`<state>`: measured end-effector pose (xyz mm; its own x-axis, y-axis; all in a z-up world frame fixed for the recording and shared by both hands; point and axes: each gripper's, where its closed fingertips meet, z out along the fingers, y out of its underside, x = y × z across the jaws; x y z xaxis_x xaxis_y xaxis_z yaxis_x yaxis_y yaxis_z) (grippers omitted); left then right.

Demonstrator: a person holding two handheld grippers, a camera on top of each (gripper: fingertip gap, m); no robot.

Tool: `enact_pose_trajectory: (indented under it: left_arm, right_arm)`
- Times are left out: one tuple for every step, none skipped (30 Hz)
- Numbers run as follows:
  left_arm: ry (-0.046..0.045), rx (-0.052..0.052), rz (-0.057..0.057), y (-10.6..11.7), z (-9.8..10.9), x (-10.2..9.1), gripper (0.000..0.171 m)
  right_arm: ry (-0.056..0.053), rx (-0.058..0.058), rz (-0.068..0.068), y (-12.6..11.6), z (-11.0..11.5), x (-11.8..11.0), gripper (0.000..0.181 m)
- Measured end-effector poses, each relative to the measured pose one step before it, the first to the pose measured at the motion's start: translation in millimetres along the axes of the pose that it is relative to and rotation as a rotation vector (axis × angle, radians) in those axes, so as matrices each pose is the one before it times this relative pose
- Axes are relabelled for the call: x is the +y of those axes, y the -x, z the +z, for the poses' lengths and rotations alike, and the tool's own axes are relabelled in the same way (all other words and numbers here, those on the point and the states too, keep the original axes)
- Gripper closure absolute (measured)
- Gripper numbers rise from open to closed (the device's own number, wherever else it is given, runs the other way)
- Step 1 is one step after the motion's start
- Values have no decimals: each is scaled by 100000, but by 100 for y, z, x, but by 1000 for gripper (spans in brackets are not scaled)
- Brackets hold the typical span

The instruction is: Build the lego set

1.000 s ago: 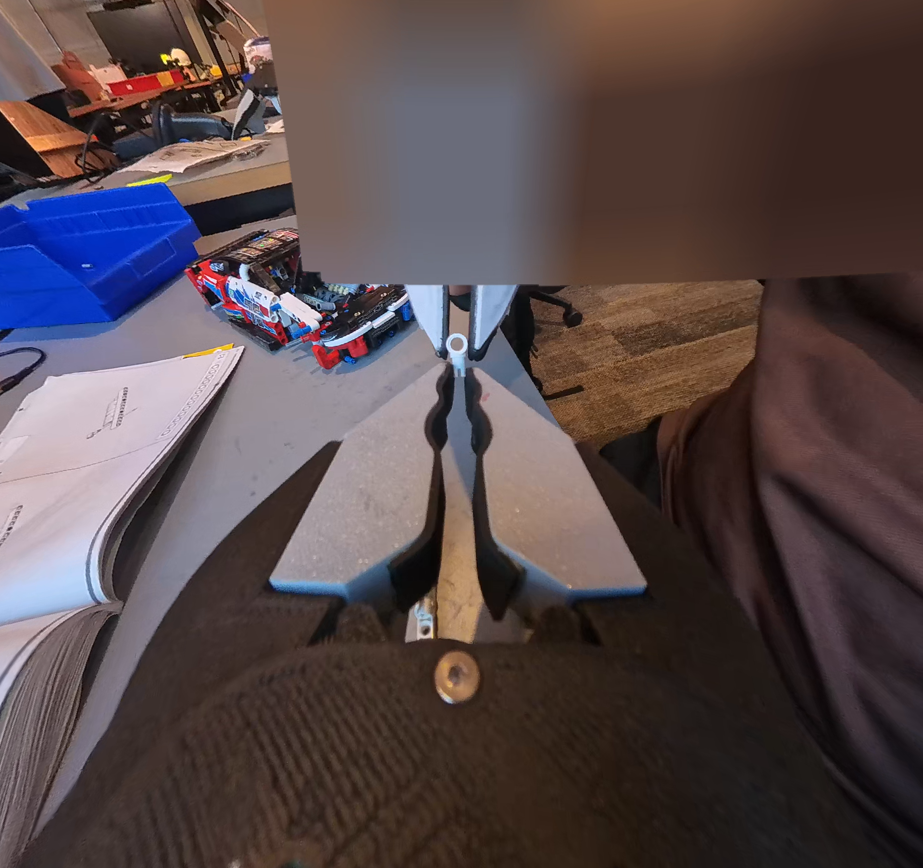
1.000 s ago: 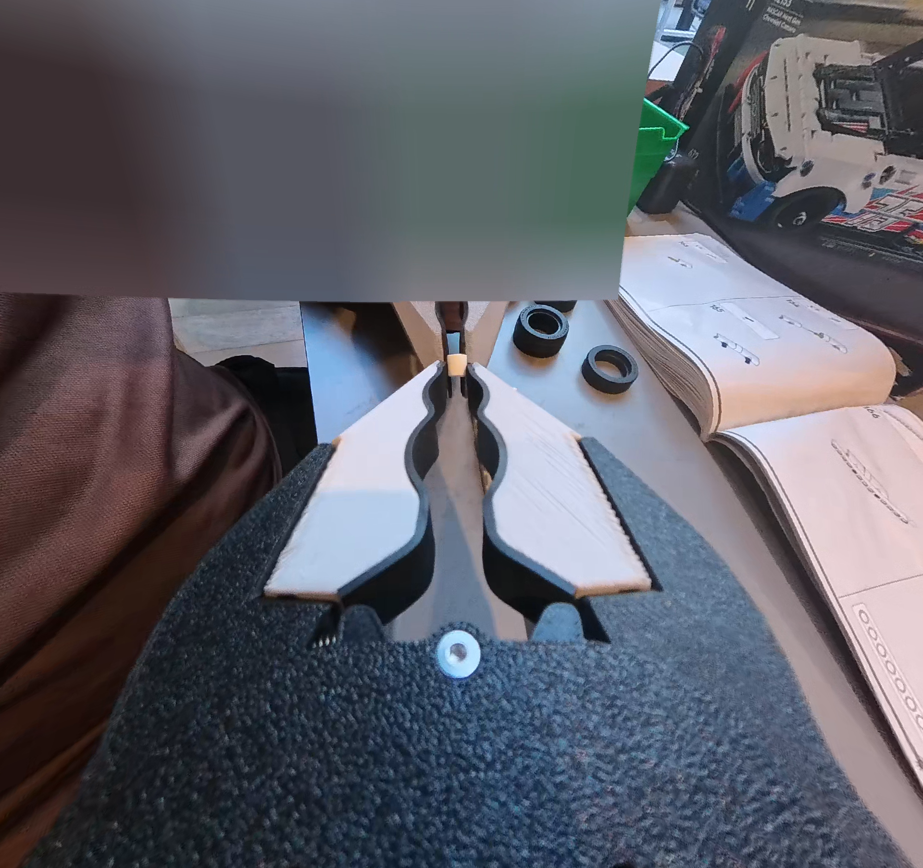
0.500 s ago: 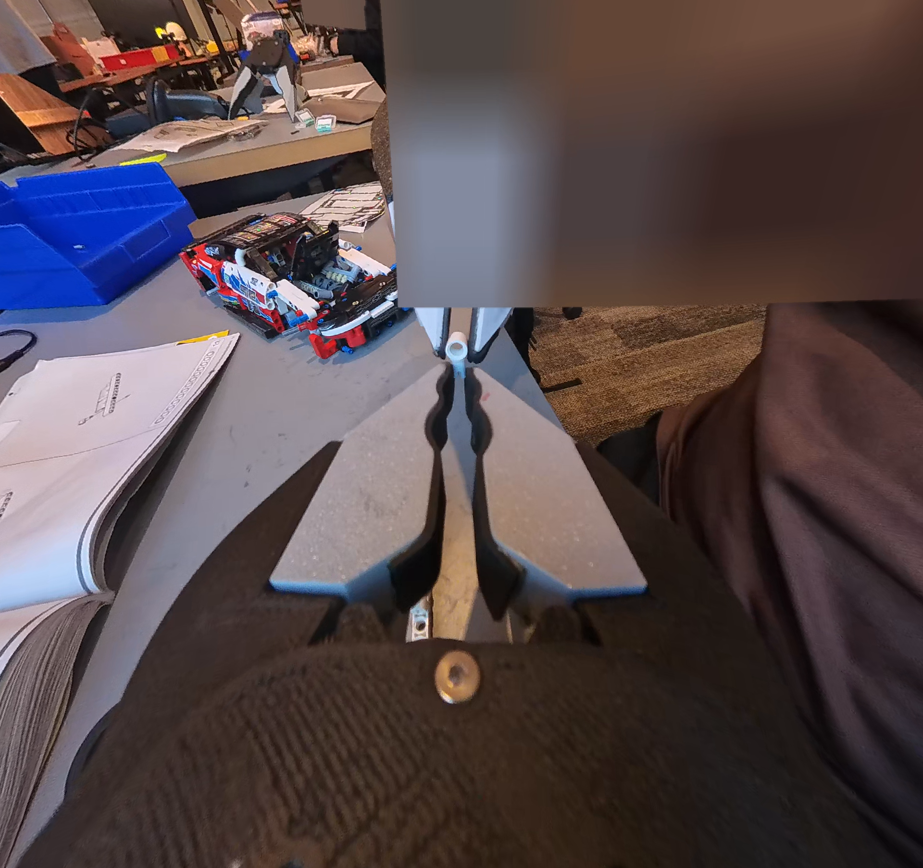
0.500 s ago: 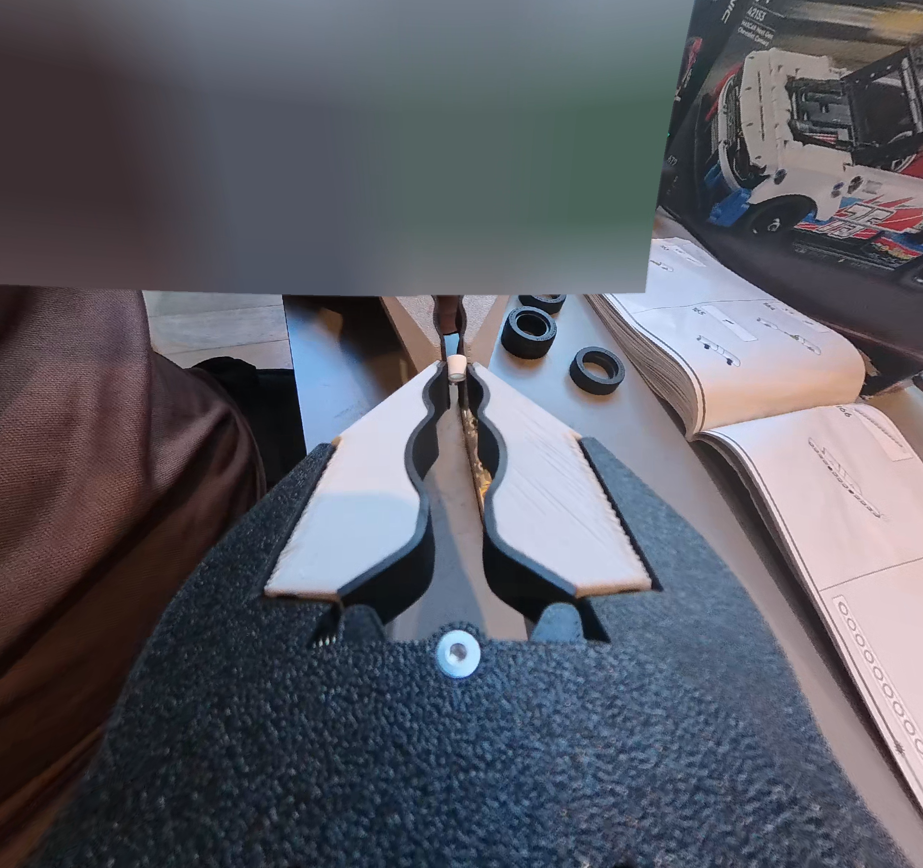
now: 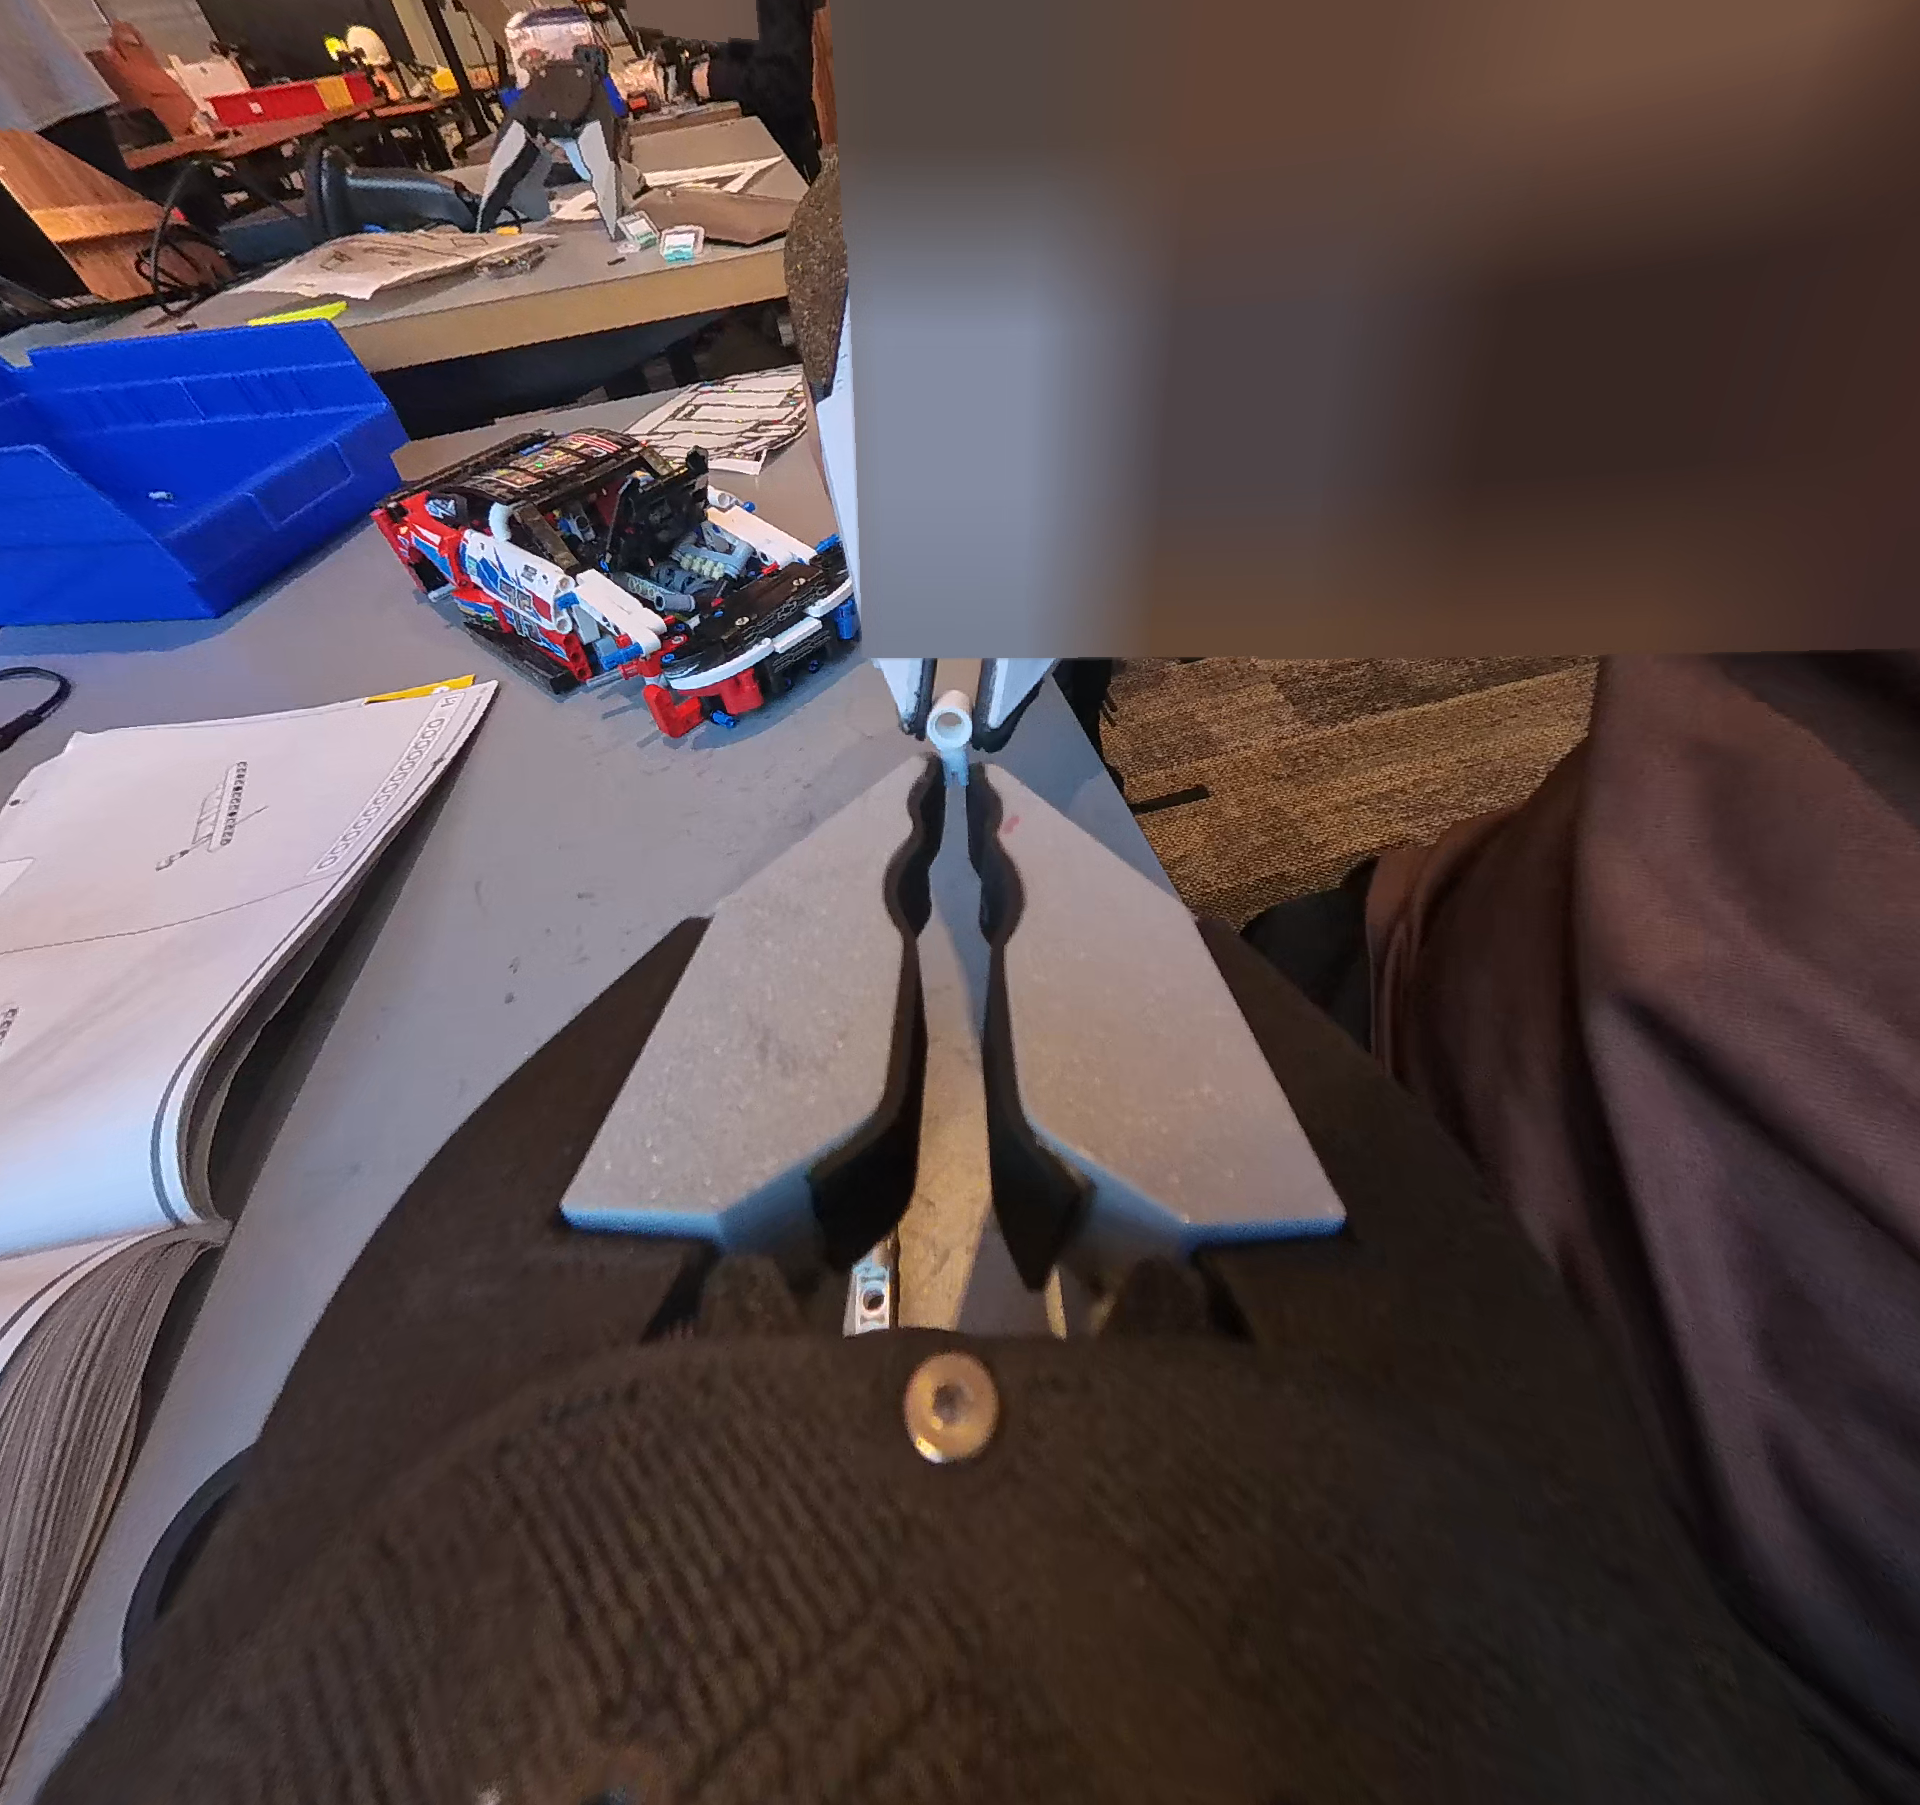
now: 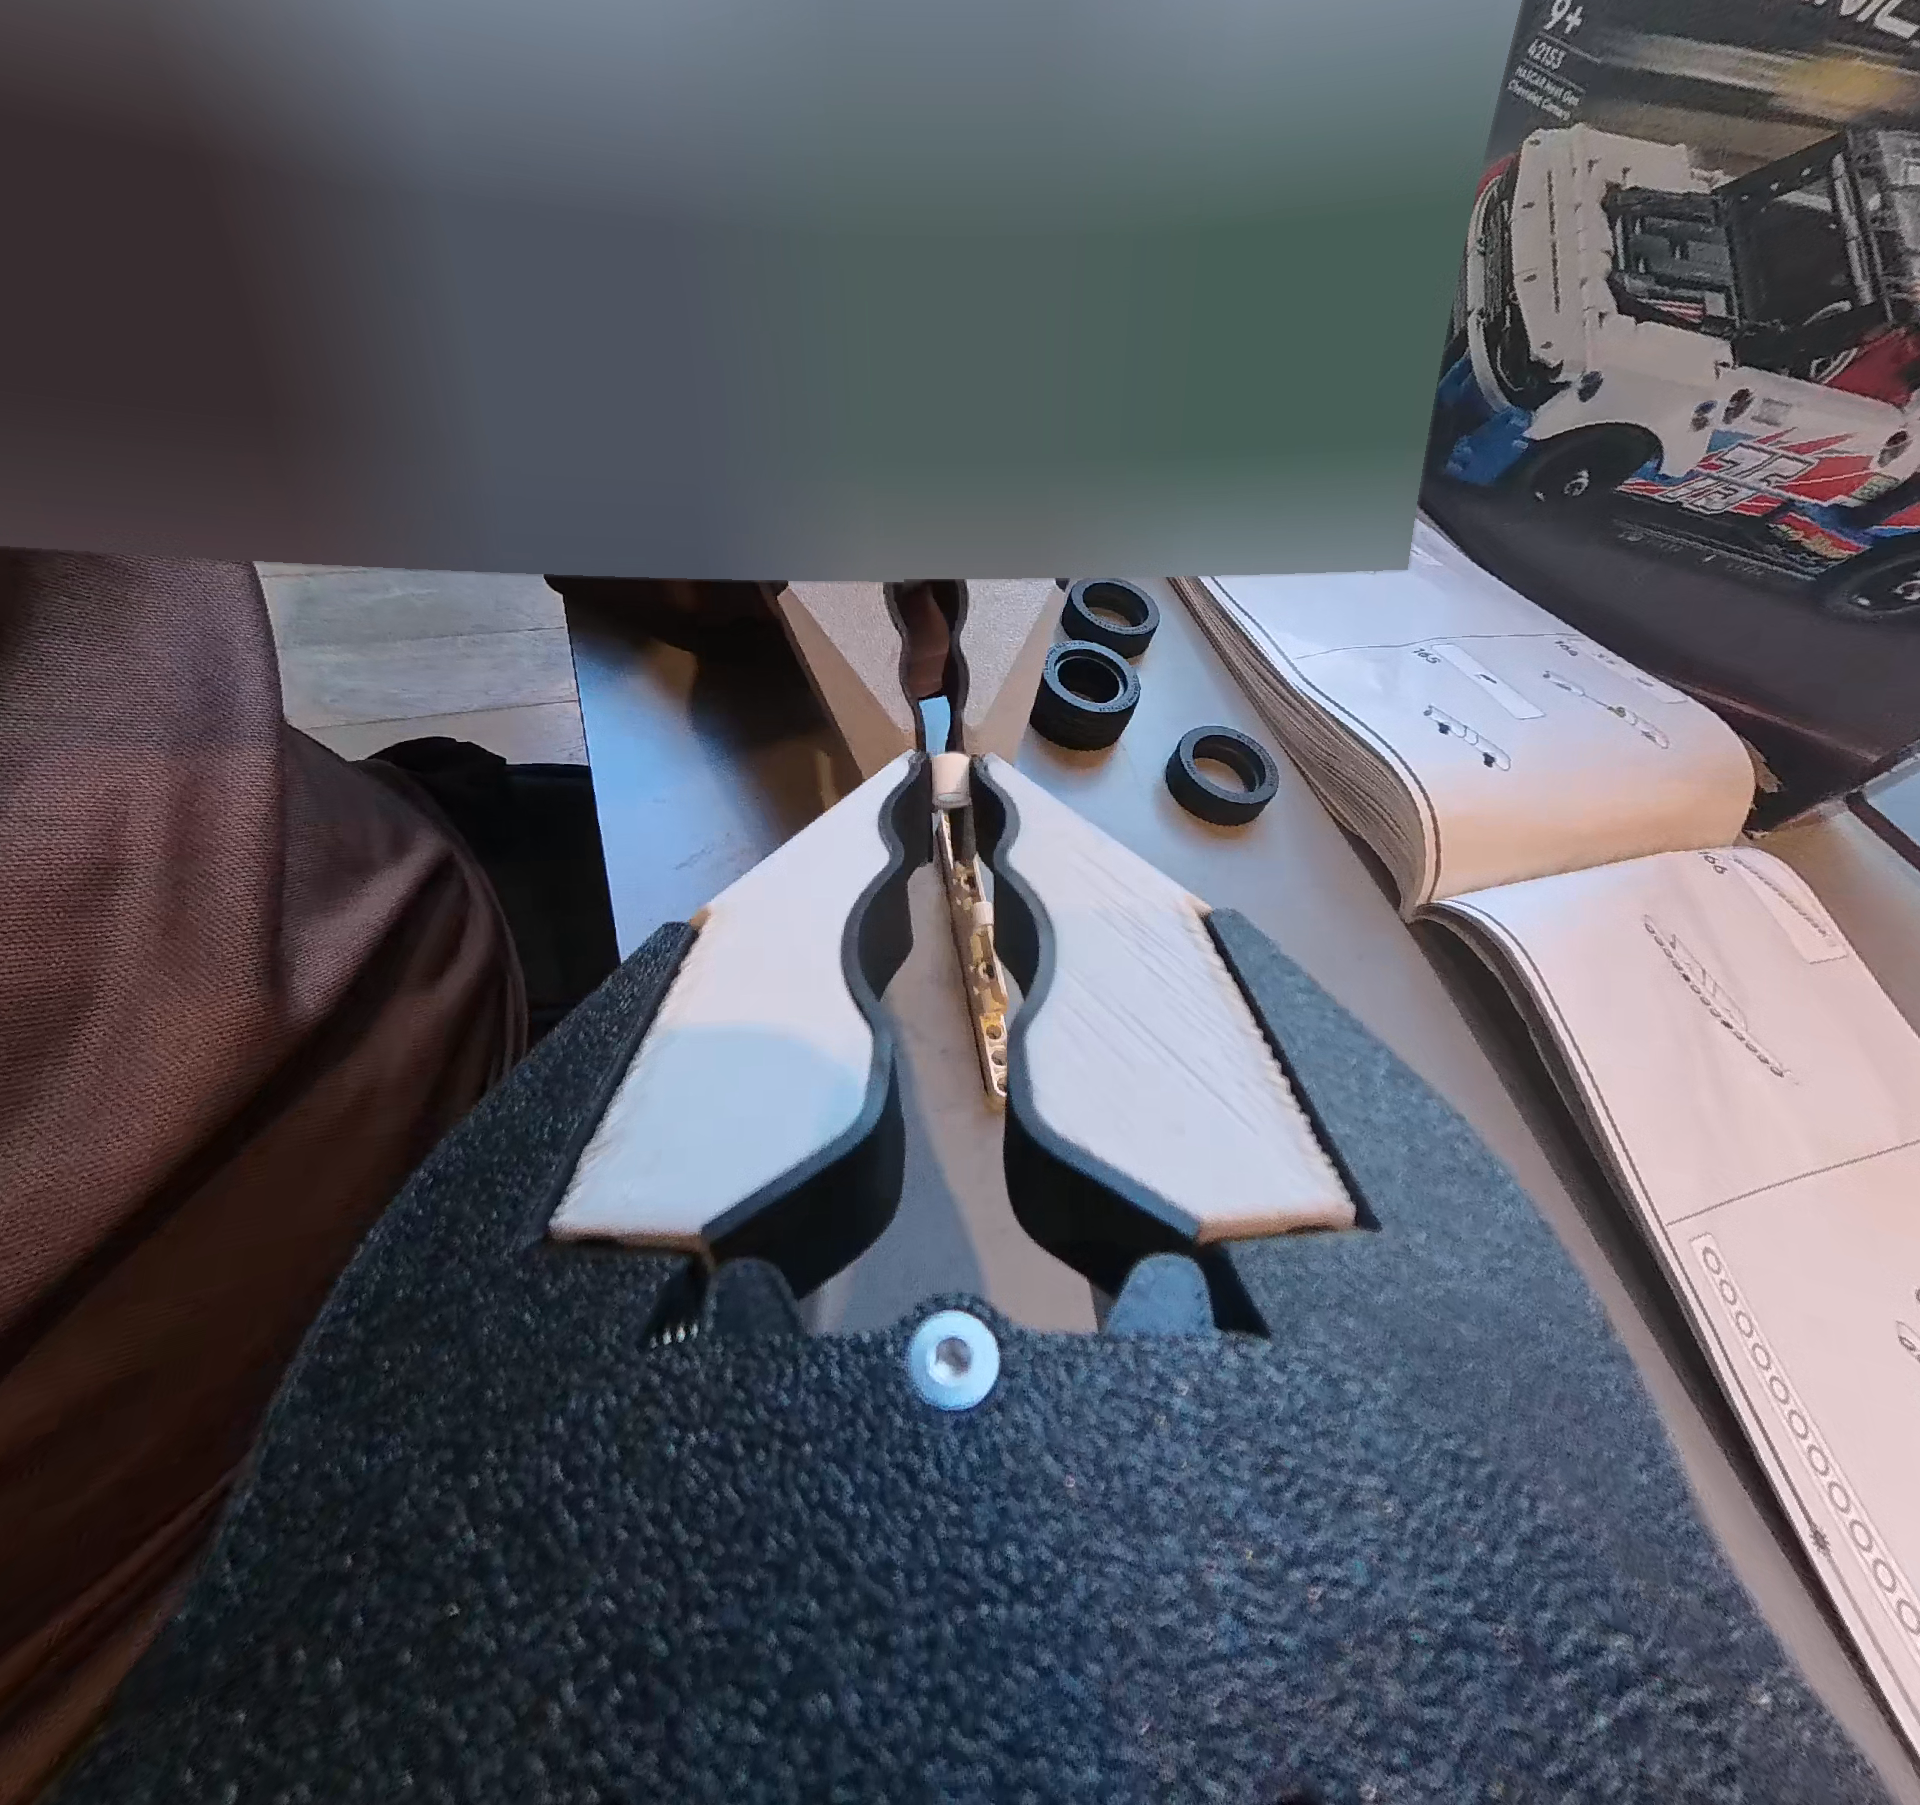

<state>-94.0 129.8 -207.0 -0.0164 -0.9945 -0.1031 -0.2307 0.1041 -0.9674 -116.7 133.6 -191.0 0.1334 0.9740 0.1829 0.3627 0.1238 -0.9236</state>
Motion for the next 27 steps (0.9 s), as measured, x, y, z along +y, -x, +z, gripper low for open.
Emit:
enact_pose_trajectory:
  left_arm:
    - [145, -184, 95, 21, -8, 29, 170]
    - [-49, 29, 112, -17, -4, 3, 170]
    - [-135, -26, 113, -7, 7, -31, 170]
    - [32, -304, 365, 20, 5, -13, 170]
    - [-13, -257, 434, 9, -5, -28, 170]
    - [-340, -75, 344, -14, -18, -54, 170]
    - [-186, 78, -47, -13, -9, -31, 170]
    - [29, -214, 184, 32, 0, 13, 170]
    - [-19, -414, 659, 23, -8, -1, 170]
    - [-168, -145, 357, -14, -9, -27, 170]
    - [-140, -9, -42, -10, -2, -28, 170]
    - [-27, -488, 419, 49, -21, -16, 170]
    - [-146, -29, 690, -34, -36, -43, 170]
    - [-634, 142, 330, -71, -35, -123, 170]
    - [-616, 44, 352, -57, -24, -114, 170]
    - [-31, -177, 122, -3, -3, -30, 170]
    - [208, -308, -57, 59, 15, 26, 170]
    - [-50, -86, -48, 25, 8, 15, 170]
    - [-103, -55, -293, 37, -11, -3, 170]
    - [-36, -492, 163, 59, -6, 4, 170]
    - [56, -221, 348, 14, -3, 11, 170]
    - [-136, 34, -120, -13, 19, -21, 170]
    - [-217, -318, -58, 52, -6, -34, 170]
    - [-63, -404, 181, 69, -5, -7, 170]
    - [-90, 109, -389, 4, 12, 14, 170]
    - [-83, 266, -1123, 16, 29, 45, 170]
    - [296, 46, -1591, 79, 40, 129, 170]
  right_arm:
    - [305, -3, -54, -6, 21, 39, 174]
    - [188, -157, 146, 3, -2, 17, 174]
    - [-45, -197, 176, 14, -13, -28, 174]
    - [-109, 32, 21, -15, -9, -7, 175]
    - [-186, 31, 44, -15, -13, -14, 175]
    - [-393, -109, 217, 9, -33, -51, 175]
    - [-263, -133, 256, 12, -15, -20, 175]
    - [3, 126, 74, -22, -4, 14, 175]
    - [-38, 204, -102, -14, 2, 2, 174]
    - [-221, 92, -29, 12, -9, -27, 174]
    - [-171, -30, 225, -1, 7, -18, 174]
    - [-3, 104, 614, -53, 3, 3, 174]
    - [-173, -191, 1041, -48, -9, -23, 172]
    - [-590, -635, 1016, 23, -27, -90, 172]
    - [-721, -374, 661, 10, -37, -111, 171]
    - [-246, -143, 179, 3, -26, -48, 170]
    - [202, 126, -270, -12, 13, 26, 171]
    - [170, 58, -522, 41, 15, 13, 172]
    - [128, 16, -567, 52, 6, 9, 174]
    - [189, 715, -543, -56, 6, -5, 174]
    - [248, 258, -255, -11, 9, 7, 174]
    - [50, 38, 90, -4, -19, -8, 174]
    - [-173, 310, 42, -36, -21, -24, 174]
    - [-93, 322, 157, -56, -8, -4, 174]
    - [148, 46, 264, -27, -3, 25, 174]
    - [569, 208, -158, -23, 10, 49, 174]
    - [1306, 643, -610, -81, 34, 139, 175]
